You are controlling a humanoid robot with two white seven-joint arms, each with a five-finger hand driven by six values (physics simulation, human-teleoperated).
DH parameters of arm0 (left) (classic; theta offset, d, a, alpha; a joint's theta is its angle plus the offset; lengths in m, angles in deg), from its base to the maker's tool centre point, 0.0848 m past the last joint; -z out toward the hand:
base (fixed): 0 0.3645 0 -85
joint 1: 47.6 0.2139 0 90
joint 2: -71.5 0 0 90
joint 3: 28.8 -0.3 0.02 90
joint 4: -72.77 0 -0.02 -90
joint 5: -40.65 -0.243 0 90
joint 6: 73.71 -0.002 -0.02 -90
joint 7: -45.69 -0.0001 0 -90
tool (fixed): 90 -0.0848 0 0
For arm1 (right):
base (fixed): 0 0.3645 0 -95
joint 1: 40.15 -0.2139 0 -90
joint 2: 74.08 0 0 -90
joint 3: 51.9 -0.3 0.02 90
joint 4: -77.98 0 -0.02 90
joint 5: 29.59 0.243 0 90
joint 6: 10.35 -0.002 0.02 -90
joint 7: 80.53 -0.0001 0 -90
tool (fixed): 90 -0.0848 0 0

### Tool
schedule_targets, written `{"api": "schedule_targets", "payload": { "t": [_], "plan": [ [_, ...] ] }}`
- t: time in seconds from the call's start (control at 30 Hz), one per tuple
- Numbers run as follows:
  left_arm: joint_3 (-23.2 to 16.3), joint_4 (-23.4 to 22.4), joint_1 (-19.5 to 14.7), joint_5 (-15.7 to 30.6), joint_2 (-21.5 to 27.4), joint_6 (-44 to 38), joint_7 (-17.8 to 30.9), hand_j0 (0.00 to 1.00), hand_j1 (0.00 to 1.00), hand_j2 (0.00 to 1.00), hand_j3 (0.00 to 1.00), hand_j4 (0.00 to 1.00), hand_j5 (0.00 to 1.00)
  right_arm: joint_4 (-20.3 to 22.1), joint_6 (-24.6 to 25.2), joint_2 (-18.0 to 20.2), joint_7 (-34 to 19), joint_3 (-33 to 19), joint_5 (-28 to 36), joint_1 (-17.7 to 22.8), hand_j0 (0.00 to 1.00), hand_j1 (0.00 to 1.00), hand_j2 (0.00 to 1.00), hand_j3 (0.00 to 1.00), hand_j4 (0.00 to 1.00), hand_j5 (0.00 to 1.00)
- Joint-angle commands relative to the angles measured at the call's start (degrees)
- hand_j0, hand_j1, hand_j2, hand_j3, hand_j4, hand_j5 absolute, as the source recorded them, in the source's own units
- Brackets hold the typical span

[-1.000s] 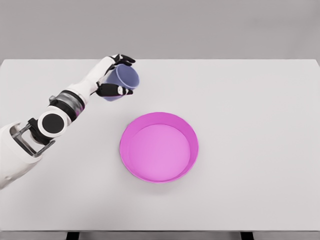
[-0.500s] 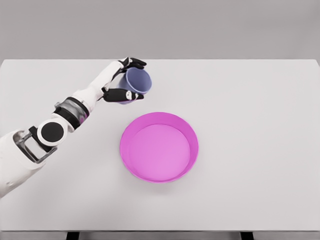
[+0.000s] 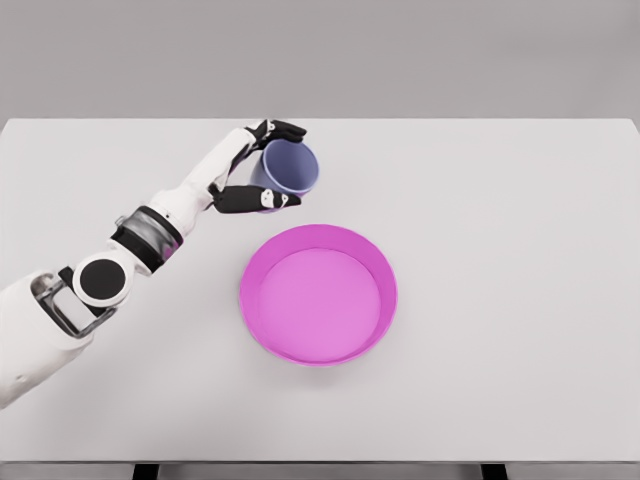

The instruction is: Flip the cup with left arm and place it on the plate

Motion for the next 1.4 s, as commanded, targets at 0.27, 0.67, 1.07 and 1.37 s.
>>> {"api": "schedule_targets", "payload": {
  "t": [0.27,0.67,1.07,1.37],
  "plan": [
    [-0.1,0.0,1.2,0.8,0.0,5.9,0.4,0.71,0.71,0.71,0.71,0.71,0.71,0.0,0.0,0.0,0.0,0.0,0.0,0.1,1.0,1.0,1.0,1.0,1.0,1.0],
    [-0.4,0.0,3.8,4.5,0.6,14.1,0.6,0.71,0.71,0.71,0.71,0.71,0.71,0.0,0.0,0.0,0.0,0.0,0.0,0.0,1.0,1.0,1.0,1.0,1.0,1.0],
    [-3.3,0.0,5.1,6.1,1.5,21.2,0.5,0.71,0.71,0.71,0.71,0.71,0.71,0.0,-0.1,0.0,0.0,0.0,0.0,0.1,1.0,1.0,1.0,1.0,1.0,1.0],
    [-3.6,0.1,7.4,6.1,1.6,22.4,0.5,0.71,0.71,0.71,0.71,0.71,0.71,0.0,0.0,0.0,0.0,0.0,0.0,0.1,1.0,1.0,1.0,1.0,1.0,1.0]
  ]
}}
